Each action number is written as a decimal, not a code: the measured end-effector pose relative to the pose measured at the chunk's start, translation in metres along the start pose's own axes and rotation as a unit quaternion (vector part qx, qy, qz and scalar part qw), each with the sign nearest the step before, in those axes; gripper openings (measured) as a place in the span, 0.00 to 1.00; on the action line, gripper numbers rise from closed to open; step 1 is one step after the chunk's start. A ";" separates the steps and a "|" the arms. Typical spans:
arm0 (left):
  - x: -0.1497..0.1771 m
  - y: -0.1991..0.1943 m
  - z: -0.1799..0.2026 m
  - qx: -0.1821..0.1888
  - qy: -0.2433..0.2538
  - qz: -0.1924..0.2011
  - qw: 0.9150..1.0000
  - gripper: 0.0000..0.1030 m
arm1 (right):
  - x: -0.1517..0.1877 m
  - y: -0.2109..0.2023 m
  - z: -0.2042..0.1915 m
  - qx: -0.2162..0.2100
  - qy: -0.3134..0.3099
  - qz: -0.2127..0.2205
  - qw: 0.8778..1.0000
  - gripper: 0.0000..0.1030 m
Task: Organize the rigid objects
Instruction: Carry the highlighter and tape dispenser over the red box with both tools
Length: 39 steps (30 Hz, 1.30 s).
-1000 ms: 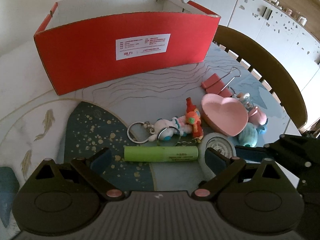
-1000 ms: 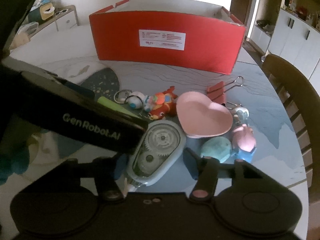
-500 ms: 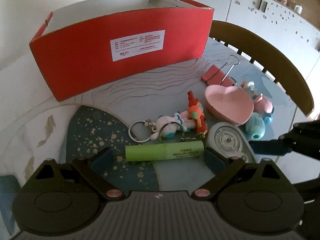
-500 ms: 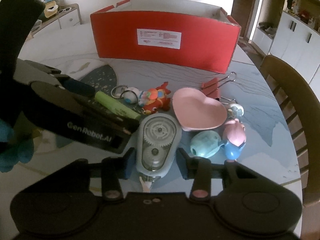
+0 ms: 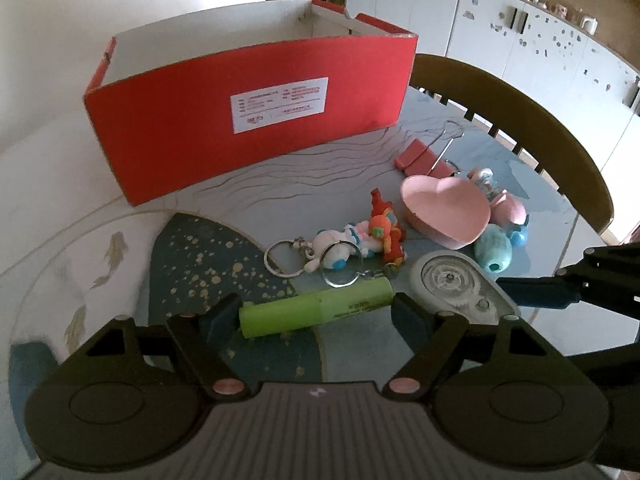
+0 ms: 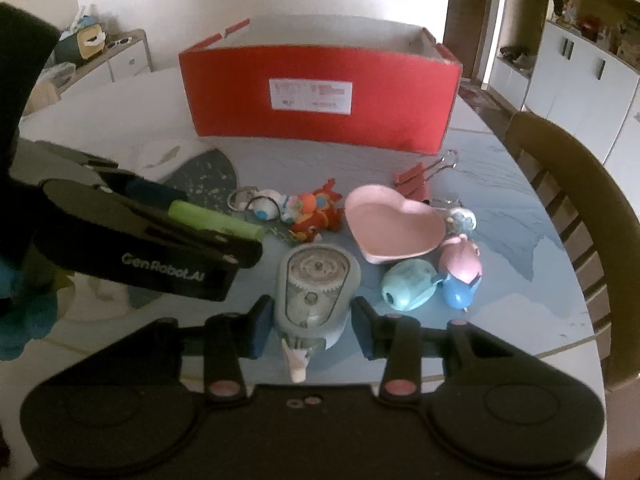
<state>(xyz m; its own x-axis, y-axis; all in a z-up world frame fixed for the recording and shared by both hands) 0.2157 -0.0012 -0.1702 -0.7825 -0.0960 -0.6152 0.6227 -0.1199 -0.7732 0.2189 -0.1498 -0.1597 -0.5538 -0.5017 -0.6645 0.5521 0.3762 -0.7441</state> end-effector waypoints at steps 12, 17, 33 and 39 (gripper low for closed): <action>0.002 -0.044 -0.008 0.010 -0.027 0.021 0.999 0.79 | -0.005 -0.031 -0.012 0.001 -0.002 0.027 1.000 0.39; 0.001 -0.060 -0.012 0.013 -0.036 0.030 0.999 0.79 | -0.016 -0.047 -0.013 -0.001 0.007 0.046 0.999 0.39; -0.066 -0.108 -0.021 0.009 -0.015 0.079 0.997 0.79 | -0.104 -0.076 0.011 -0.004 0.015 0.115 0.993 0.40; -0.103 -0.110 -0.034 -0.008 -0.006 0.094 0.996 0.79 | -0.139 -0.063 0.026 0.000 0.012 0.130 0.991 0.40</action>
Point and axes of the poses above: each gripper's, at about its wrist camera, not at the fingertips, and y roughly the way its jaws point, z to its right, x to its underside, the point moved 2 cm from there along y, roughly the way its jaws point, and after that the axes turned 9 degrees about x, right-handed, at the moved point
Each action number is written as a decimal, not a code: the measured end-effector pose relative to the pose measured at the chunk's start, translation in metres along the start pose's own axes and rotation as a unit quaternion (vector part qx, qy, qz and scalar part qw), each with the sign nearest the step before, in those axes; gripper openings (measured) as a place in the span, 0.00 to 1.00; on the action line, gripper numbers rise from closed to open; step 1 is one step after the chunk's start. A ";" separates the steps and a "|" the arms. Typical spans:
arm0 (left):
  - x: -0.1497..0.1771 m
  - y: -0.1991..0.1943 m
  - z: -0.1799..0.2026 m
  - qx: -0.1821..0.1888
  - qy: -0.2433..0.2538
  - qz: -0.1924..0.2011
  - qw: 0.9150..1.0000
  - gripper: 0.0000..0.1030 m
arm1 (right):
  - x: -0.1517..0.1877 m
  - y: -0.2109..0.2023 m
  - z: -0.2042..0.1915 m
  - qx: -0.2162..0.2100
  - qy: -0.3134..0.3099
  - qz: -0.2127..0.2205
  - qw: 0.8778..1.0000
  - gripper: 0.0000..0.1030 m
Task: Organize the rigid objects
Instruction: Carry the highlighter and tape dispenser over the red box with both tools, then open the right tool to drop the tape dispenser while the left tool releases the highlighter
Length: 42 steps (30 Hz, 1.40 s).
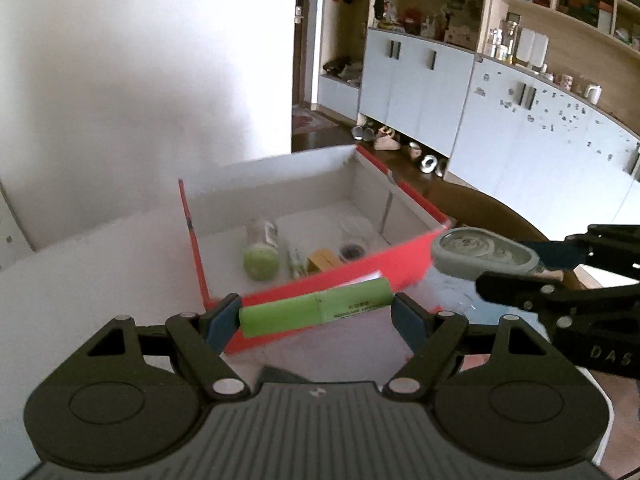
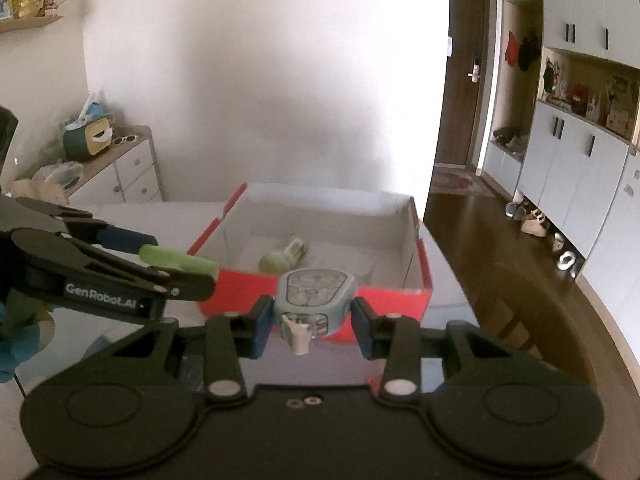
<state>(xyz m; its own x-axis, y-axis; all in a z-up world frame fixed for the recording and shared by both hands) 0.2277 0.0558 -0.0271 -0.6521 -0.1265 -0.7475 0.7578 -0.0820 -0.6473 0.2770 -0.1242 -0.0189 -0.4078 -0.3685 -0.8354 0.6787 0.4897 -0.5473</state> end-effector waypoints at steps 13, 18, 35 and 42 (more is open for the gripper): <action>-0.056 0.062 -0.032 -0.044 0.010 -0.023 0.999 0.79 | -0.034 0.072 0.020 -0.012 -0.017 -0.009 1.000 0.40; -0.073 0.094 -0.046 -0.055 -0.004 -0.033 0.998 0.79 | -0.045 0.108 0.022 -0.016 -0.034 -0.021 0.999 0.40; -0.102 0.213 -0.078 -0.097 -0.039 -0.108 0.989 0.79 | -0.040 0.202 0.025 -0.047 -0.062 -0.087 0.993 0.40; -0.097 0.236 -0.077 -0.100 -0.037 -0.146 0.984 0.79 | -0.034 0.210 0.016 -0.059 -0.077 -0.099 0.990 0.40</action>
Point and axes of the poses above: each gripper's, at about its wrist camera, not at the fingertips, and y roughly the way its jaws point, z to its right, x to its underside, the point moved 2 cm from there along y, roughly the way its jaws point, and after that the axes turned 9 degrees about x, right-handed, at the moved point
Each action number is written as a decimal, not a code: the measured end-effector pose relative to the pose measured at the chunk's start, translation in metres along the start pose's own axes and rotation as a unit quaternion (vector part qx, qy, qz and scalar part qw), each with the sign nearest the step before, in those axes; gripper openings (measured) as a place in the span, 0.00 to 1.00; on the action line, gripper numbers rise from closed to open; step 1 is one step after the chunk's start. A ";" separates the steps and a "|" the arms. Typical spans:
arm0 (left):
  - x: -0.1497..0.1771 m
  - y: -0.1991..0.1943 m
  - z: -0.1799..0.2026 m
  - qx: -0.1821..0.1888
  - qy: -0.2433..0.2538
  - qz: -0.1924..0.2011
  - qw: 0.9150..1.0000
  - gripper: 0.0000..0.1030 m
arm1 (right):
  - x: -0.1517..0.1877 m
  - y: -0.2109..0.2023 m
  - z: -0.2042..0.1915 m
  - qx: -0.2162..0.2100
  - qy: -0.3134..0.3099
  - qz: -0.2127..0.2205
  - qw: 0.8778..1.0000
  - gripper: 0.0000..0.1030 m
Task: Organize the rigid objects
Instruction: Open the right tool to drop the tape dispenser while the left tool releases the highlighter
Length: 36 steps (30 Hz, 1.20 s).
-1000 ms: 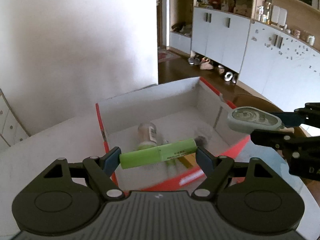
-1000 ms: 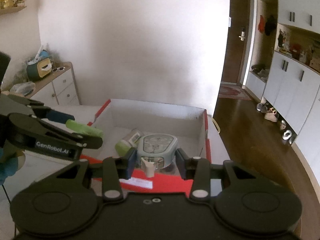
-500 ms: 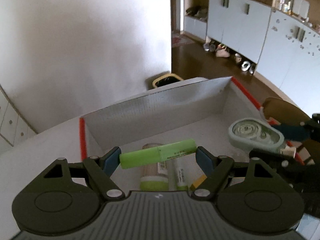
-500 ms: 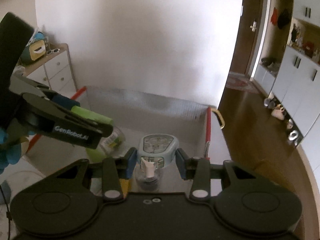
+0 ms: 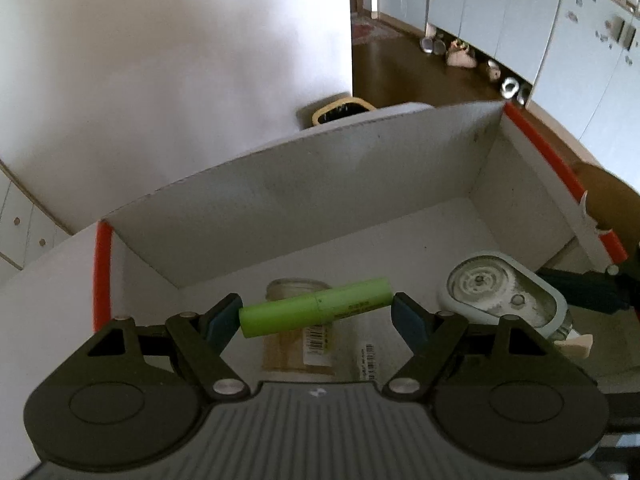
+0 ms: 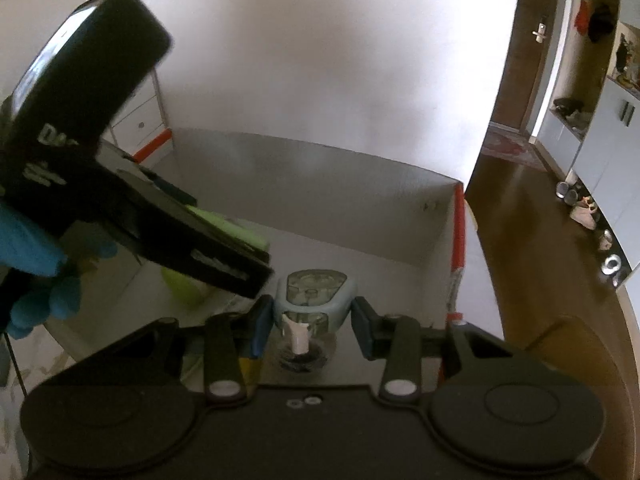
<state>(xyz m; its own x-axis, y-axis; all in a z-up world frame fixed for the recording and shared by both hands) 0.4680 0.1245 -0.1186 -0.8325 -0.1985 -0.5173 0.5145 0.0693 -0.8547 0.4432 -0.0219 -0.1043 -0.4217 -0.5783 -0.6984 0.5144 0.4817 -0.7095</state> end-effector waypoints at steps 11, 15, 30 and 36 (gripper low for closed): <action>0.000 0.011 0.006 -0.016 0.014 -0.021 1.000 0.79 | 0.011 0.001 -0.007 -0.011 -0.017 -0.021 1.000 0.37; 0.001 0.010 0.008 -0.015 0.015 -0.023 0.999 0.80 | 0.014 -0.005 -0.012 -0.015 -0.023 -0.022 0.999 0.40; 0.011 -0.016 0.012 0.008 0.012 0.006 1.000 0.79 | 0.008 -0.025 -0.002 -0.008 0.007 -0.010 1.000 0.57; 0.017 -0.045 0.014 0.017 0.016 0.039 0.999 0.79 | 0.004 -0.049 -0.005 0.000 0.018 0.003 1.000 0.65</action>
Point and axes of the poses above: each gripper's, at about its wrist camera, not at the fingertips, and y roughly the way its jaws point, z to its right, x to its underside, the point moved 2 cm from there along y, roughly the way its jaws point, and after that the axes turned 9 degrees about x, right-handed, at the moved point
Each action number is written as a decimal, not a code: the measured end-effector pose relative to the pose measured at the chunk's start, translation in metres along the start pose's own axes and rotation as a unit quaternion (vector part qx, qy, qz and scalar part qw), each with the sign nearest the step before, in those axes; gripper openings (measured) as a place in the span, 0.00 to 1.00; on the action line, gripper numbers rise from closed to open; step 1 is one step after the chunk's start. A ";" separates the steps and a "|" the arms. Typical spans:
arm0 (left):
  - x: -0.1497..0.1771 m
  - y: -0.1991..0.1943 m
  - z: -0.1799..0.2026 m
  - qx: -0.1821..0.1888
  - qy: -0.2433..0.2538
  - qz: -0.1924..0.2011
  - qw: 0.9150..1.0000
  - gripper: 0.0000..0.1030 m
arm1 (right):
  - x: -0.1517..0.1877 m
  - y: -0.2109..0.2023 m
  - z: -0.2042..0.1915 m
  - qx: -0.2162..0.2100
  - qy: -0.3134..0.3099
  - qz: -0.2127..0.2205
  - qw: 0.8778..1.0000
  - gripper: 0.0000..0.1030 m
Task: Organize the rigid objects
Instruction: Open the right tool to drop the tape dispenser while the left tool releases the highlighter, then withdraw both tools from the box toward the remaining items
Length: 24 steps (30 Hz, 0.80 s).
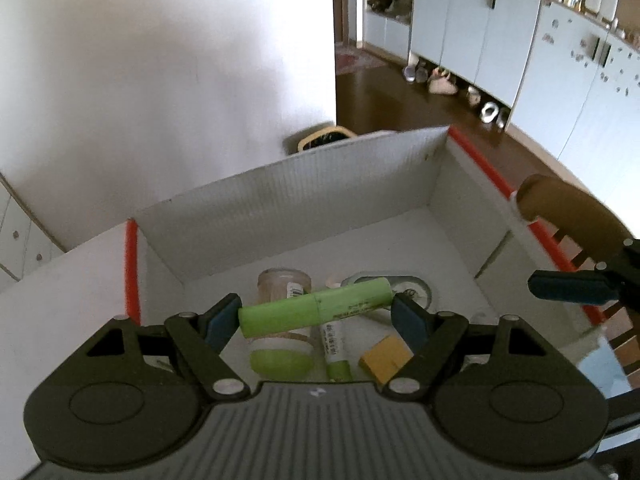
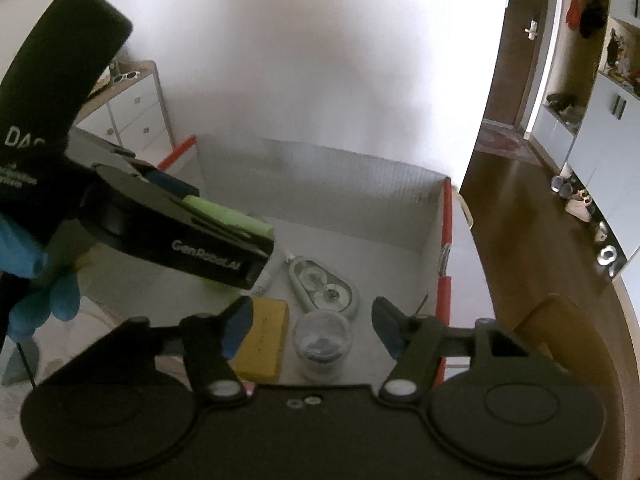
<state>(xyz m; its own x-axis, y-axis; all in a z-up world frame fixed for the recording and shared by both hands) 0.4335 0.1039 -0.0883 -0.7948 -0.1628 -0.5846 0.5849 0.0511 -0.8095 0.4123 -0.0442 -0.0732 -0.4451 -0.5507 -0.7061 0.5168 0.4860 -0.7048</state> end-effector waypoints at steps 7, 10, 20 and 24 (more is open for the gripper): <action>0.008 -0.036 0.003 0.014 -0.001 0.028 0.999 0.79 | 0.003 -0.032 -0.008 0.014 0.003 0.018 1.000 0.79; 0.013 -0.049 0.004 0.021 0.000 0.036 0.999 0.79 | 0.004 -0.045 -0.010 0.017 0.010 0.026 0.999 0.81; 0.040 -0.105 0.007 0.036 0.014 0.068 0.997 0.79 | 0.014 -0.086 -0.027 0.022 0.033 0.048 0.998 0.89; 0.051 -0.121 0.007 0.043 0.014 0.074 0.996 0.79 | 0.022 -0.102 -0.035 0.022 0.040 0.055 0.997 0.90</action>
<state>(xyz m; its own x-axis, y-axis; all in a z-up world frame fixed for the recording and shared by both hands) 0.3233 0.0825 -0.0203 -0.7019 -0.1314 -0.7001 0.7073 -0.0128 -0.7068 0.3240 -0.0828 -0.0191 -0.4398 -0.4385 -0.7838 0.5964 0.5099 -0.6199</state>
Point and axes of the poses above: each gripper's, at about its wrist camera, not at the fingertips, and y roughly the way its jaws point, z to its right, x to its underside, the point moved 2 cm from there along y, roughly the way its jaws point, and after that the axes turned 9 degrees about x, right-handed, at the moved point
